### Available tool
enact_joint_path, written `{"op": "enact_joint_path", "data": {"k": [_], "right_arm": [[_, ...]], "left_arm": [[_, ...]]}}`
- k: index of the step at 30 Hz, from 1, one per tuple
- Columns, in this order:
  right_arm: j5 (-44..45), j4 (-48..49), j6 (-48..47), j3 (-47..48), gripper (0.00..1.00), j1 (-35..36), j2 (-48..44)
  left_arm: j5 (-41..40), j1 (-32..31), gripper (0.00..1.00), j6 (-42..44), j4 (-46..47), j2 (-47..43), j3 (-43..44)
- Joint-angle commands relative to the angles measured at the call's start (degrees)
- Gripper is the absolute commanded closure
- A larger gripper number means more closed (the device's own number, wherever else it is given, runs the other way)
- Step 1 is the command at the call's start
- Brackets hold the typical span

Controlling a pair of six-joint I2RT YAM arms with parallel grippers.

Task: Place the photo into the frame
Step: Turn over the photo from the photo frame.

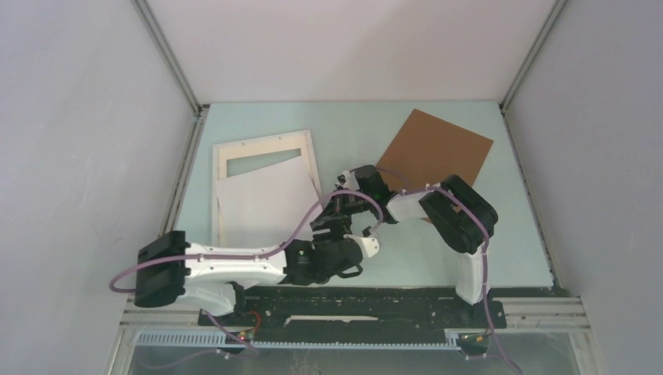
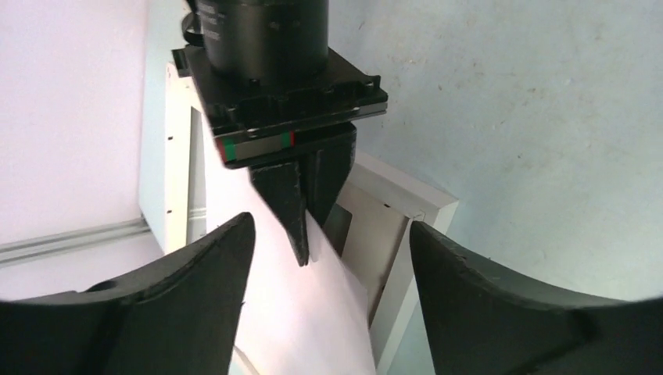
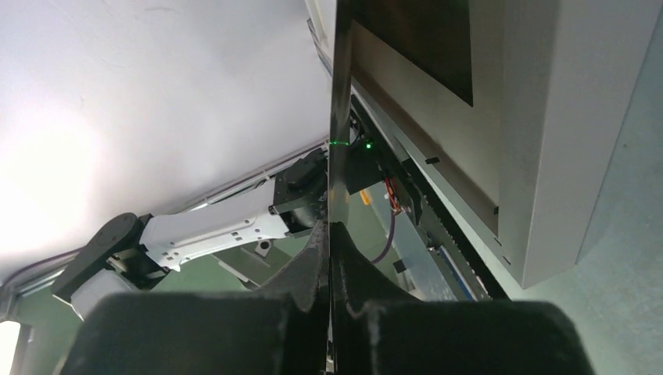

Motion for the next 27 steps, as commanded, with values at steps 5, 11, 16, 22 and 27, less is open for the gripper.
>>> {"op": "enact_joint_path", "data": {"k": [5,11,16,22,27], "right_arm": [[6.29,-7.78,-14.13,1.49,1.00,-2.07,-6.16],[10.63,-8.75,-16.97,-0.36,1.00,-3.19,-10.09],[10.17,-2.91,-12.21,1.72,1.00,-2.70,-5.50],[10.20,-2.42,-13.29,6.99,1.00,-1.66,-0.24],[7.95,-5.16,-18.80,9.11,1.00,-1.73,0.52]], "left_arm": [[14.24,6.73,0.08,-19.49,-7.61,-20.10,1.88],[22.60,21.37,0.01,-32.61,-8.77,-33.46,2.32],[29.54,34.91,0.00,-40.13,-11.47,-35.60,4.15],[34.06,54.10,0.00,-47.37,-18.32,-34.80,6.21],[38.33,68.87,0.00,-49.92,-19.01,-35.77,3.01]]}}
